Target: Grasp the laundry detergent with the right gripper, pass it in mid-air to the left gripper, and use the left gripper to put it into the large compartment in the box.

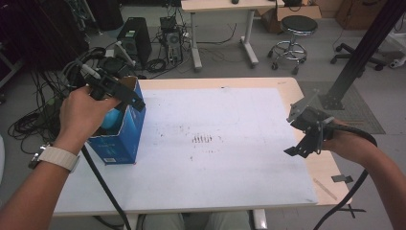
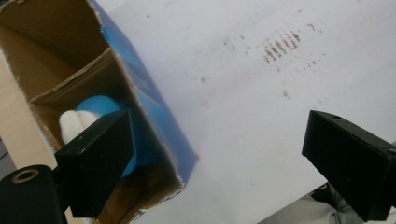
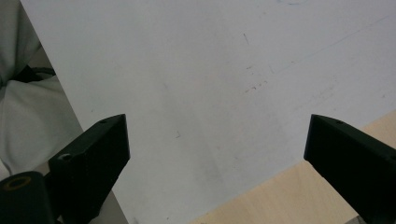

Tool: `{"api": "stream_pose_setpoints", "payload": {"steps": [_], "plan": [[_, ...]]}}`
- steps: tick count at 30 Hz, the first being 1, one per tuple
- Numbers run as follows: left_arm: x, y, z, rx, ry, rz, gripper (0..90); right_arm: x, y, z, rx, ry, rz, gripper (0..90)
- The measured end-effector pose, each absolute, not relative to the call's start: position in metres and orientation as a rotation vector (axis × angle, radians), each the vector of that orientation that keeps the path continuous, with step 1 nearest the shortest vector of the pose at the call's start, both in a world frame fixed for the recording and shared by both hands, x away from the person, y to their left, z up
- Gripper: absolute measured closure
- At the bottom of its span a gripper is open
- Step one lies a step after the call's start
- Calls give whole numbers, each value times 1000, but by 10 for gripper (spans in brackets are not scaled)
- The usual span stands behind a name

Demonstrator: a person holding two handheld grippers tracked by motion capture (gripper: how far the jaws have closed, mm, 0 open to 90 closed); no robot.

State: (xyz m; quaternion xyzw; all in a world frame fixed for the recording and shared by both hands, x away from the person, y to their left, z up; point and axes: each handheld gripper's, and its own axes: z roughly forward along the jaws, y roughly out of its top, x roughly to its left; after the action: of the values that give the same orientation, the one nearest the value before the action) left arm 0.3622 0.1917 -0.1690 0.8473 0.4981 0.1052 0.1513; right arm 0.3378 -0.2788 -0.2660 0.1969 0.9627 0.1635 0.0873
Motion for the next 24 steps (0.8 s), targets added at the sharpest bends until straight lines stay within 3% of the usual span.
{"api": "stream_pose_setpoints", "payload": {"steps": [24], "plan": [[349,152,-184,2618,1136,249,84,338,-278,-269,600,2875,483,65]]}}
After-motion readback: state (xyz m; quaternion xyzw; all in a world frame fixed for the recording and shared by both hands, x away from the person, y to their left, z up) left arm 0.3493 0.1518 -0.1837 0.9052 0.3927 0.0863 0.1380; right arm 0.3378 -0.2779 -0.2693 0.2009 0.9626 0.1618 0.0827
